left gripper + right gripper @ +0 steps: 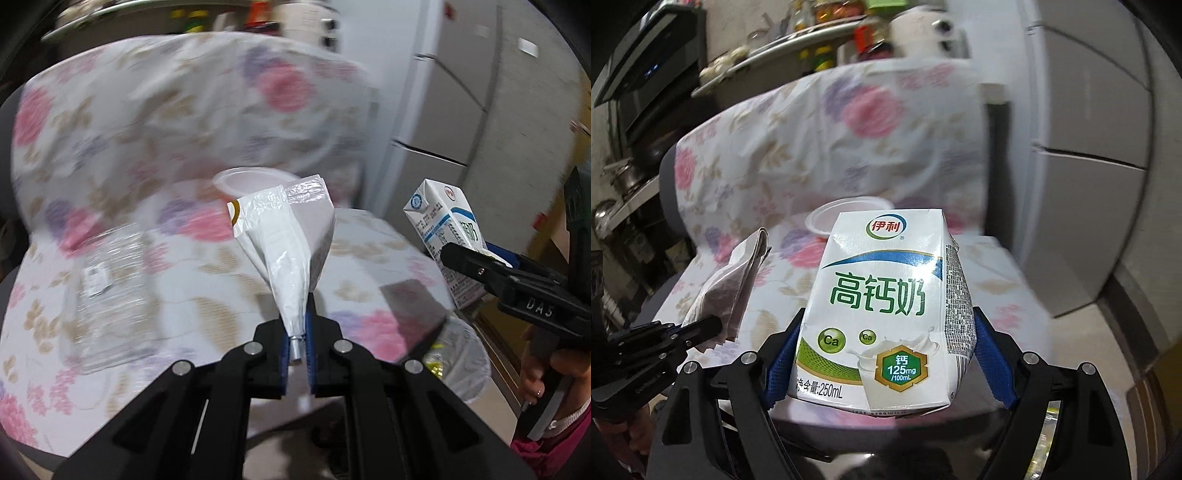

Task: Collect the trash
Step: 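Carry the milk carton and white bag over the bin and open both tools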

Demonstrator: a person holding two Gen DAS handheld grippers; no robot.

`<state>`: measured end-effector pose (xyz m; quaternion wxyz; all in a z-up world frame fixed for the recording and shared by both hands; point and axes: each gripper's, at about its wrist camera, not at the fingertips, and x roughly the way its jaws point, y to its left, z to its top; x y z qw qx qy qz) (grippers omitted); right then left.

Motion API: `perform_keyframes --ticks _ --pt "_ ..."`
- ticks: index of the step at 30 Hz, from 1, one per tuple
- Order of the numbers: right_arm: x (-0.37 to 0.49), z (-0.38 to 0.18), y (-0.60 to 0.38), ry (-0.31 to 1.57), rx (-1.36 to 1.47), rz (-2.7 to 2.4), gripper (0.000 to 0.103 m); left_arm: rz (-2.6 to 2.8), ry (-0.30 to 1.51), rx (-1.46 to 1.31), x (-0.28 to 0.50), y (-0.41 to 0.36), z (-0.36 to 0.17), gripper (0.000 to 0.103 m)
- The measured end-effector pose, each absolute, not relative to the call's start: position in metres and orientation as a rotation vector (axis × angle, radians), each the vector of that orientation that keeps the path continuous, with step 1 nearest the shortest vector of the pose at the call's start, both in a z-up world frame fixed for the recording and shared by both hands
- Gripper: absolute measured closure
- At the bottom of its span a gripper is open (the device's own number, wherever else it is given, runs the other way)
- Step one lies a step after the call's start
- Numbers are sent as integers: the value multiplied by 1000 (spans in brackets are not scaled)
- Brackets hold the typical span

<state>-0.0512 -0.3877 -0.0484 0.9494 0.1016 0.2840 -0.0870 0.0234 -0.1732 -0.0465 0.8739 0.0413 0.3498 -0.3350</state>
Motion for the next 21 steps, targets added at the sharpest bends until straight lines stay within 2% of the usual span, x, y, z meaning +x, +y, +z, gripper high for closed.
perform_keyframes --ticks 14,21 --pt "-201 -65 -495 502 213 -542 20 -1049 648 186 -61 -313 -48 97" --pt "-253 -95 -533 529 266 -680 20 -1212 682 239 -102 -380 -69 97"
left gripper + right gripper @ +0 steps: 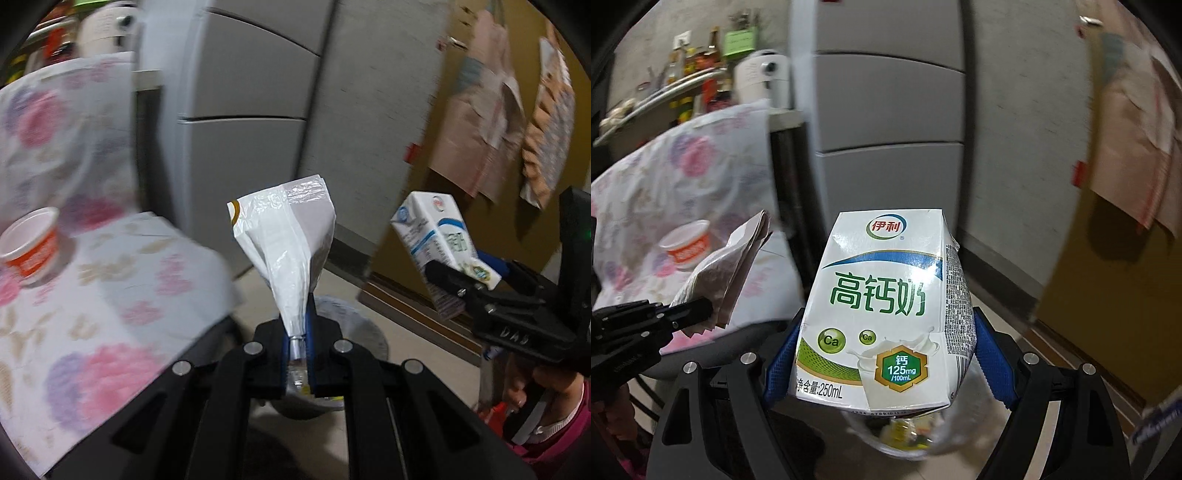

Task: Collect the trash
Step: 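Carry the milk carton and white bag over the bin and open both tools, then return both tools to the chair toward the orange paper bowl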

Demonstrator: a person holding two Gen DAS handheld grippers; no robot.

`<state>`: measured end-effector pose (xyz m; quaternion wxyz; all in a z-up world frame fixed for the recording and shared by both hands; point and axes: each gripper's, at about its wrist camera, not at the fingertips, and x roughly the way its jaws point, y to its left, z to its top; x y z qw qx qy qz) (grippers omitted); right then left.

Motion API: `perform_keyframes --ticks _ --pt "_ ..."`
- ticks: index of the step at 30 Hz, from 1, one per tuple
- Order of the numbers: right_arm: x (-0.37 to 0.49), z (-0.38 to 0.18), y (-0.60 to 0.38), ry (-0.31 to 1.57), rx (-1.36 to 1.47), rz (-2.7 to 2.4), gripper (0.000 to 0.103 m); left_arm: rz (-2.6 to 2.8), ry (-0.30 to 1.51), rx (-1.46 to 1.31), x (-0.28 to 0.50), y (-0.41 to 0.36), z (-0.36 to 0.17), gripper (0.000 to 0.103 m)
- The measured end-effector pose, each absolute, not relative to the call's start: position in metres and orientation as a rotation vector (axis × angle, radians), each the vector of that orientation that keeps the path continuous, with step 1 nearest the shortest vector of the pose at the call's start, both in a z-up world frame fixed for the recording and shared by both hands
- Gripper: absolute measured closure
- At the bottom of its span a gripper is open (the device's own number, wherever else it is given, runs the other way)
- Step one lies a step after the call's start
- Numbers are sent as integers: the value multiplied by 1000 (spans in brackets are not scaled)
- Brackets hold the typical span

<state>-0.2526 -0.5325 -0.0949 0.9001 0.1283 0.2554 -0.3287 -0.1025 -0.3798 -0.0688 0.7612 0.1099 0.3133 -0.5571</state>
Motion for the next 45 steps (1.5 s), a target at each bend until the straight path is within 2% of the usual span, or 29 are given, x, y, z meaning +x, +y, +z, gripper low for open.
perform_keyframes --ticks 9,19,20,22,23,24,29,37,45 --pt "-248 -97 -533 582 349 -707 20 -1280 716 293 -118 -437 -99 97" --pt "-233 -151 -587 650 436 -687 18 -1320 838 328 -103 -489 -130 94" --pt "-231 -157 -592 651 448 -687 18 -1328 849 326 -101 -492 -132 89" --pt "-228 -167 -601 663 469 -698 17 -1330 874 319 -97 -498 -137 70" --pt "-229 -171 -604 666 478 -696 16 -1325 887 316 -94 -500 -141 57" --pt "-229 -174 -607 676 490 -693 16 -1311 895 309 -90 -499 -144 56" --pt "-240 -168 -607 664 495 -719 16 -1265 906 271 -74 -484 -142 56" --pt "-261 -107 -590 527 435 -760 16 -1155 818 219 -55 -439 -108 56" --pt "-239 -64 -534 454 370 -652 16 -1049 741 233 -54 -377 -83 56"
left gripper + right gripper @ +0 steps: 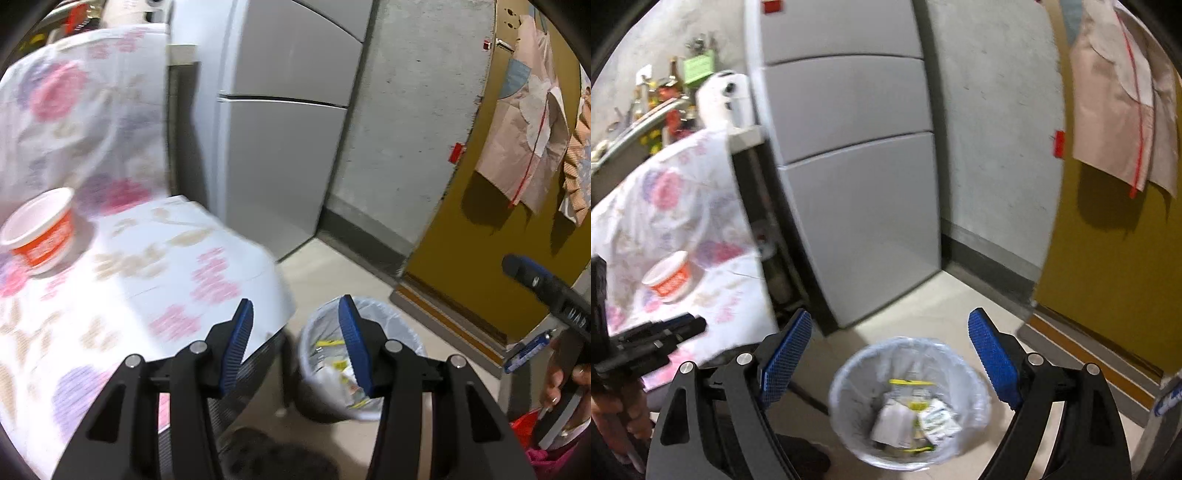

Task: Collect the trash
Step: 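Return both tools to the chair toward the orange paper bowl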

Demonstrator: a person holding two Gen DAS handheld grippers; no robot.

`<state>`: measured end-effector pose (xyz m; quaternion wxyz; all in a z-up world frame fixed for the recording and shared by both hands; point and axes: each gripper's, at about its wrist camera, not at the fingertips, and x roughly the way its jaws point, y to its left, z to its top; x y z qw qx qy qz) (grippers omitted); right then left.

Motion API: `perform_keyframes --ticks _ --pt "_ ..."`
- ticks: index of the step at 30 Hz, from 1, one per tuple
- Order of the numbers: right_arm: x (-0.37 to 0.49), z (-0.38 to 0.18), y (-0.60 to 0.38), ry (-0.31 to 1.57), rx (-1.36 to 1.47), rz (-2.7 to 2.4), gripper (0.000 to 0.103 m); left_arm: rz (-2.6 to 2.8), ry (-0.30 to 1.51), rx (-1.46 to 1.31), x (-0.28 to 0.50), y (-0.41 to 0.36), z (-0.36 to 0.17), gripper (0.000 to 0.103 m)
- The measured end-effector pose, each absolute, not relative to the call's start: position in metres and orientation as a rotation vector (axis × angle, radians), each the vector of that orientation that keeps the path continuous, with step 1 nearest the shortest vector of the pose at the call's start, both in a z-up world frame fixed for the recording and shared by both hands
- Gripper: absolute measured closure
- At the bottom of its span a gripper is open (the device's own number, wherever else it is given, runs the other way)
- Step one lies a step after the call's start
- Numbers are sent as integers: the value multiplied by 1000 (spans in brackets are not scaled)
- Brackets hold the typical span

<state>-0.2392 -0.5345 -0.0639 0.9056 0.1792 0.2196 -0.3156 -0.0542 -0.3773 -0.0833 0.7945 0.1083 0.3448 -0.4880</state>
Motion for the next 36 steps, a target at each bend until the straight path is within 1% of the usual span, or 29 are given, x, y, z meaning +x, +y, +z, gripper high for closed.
perform_keyframes --ticks 4,9,16,21,23,25,27,28,29,31,32,36 --pt "-204 -66 -503 478 363 -541 16 -992 757 268 -54 -333 -88 56" --pt "-142 -65 -452 549 283 -393 16 -870 784 252 -35 -271 -90 56" --pt "-75 -60 -392 591 178 -242 16 -678 789 142 3 -188 -84 56" --pt "-32 -65 -366 621 152 -176 17 -511 789 78 35 -128 -81 56" --pt "-13 -68 -358 633 135 -154 19 -450 788 47 48 -104 -80 56" --pt "1 -68 -352 638 123 -140 26 -397 789 18 61 -84 -81 56" --pt "21 -66 -346 634 114 -125 31 -365 794 -11 72 -68 -82 56" --pt "32 -65 -343 633 107 -122 37 -345 797 -25 80 -59 -82 56" --pt "40 -65 -341 634 101 -120 41 -331 797 -30 84 -54 -83 56" --pt "63 -65 -339 642 90 -121 53 -303 803 -47 98 -43 -84 56" --pt "71 -66 -338 644 88 -123 55 -292 806 -52 103 -39 -84 56" --pt "111 -69 -346 652 110 -143 56 -241 812 -62 124 -23 -86 56"
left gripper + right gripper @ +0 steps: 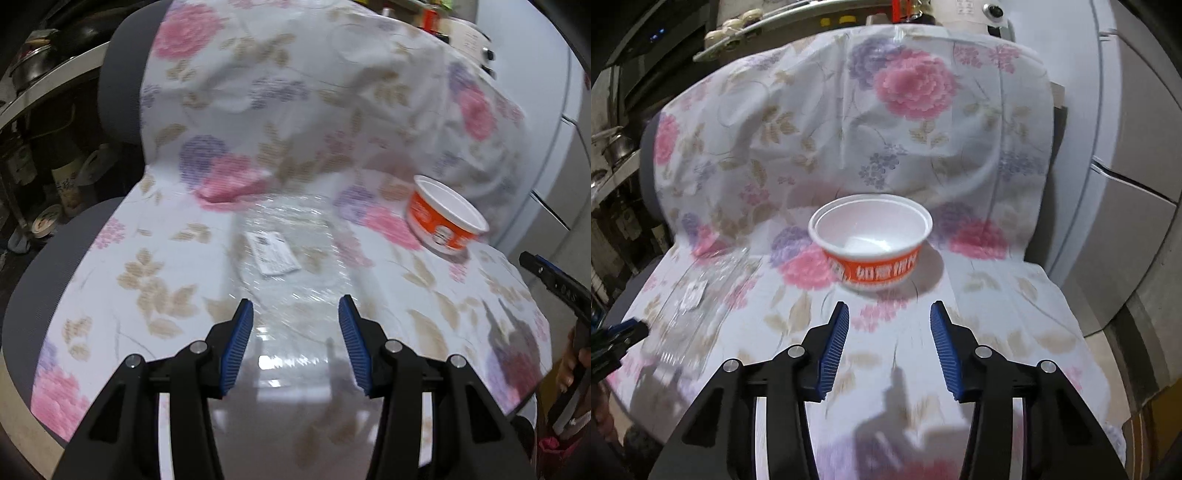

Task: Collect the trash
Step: 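Return both tools to the chair toward the orange paper bowl, then grasp the orange paper bowl rim with the right tool while the left grasps the clear tray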

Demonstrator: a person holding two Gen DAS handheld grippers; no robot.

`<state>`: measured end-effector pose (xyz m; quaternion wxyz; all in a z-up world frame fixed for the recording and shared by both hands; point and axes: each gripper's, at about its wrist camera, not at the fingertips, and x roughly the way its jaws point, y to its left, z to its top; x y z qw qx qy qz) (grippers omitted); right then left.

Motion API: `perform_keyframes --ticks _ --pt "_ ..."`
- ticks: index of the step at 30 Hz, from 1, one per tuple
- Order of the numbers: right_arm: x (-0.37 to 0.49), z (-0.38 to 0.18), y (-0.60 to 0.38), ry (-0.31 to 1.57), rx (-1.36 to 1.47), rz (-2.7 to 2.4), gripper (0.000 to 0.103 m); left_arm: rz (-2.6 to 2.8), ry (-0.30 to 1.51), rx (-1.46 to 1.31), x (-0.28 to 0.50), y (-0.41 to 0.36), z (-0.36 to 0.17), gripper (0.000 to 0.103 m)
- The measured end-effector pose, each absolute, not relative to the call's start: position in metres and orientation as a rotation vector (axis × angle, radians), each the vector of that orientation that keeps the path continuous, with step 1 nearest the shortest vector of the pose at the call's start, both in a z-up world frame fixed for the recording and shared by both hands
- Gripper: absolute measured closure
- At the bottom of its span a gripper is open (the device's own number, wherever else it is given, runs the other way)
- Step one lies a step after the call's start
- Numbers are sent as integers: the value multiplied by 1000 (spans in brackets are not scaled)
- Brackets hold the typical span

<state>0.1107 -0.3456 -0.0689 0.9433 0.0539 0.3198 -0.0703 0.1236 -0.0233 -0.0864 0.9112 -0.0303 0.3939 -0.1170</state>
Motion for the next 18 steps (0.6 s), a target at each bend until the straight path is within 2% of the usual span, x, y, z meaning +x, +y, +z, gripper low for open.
perform_keyframes --ticks 6,10,14,15,16,17,18 --pt "168 -74 -375 676 242 -208 55 -189 816 -80 149 -6 -88 56" --pt "191 -90 -387 747 316 -191 47 -179 825 -73 154 -4 -92 56" --pt "197 -108 -391 797 395 -149 47 -166 847 -84 158 1 -100 56" --pt "197 -110 -390 800 404 -136 53 -162 853 -89 158 3 -101 56" --pt "197 -111 -388 800 405 -128 64 -161 855 -91 158 5 -102 56" --pt "194 -111 -386 793 397 -134 69 -159 860 -90 158 6 -104 56" --pt "189 -109 -384 782 390 -137 80 -156 862 -88 157 6 -104 56"
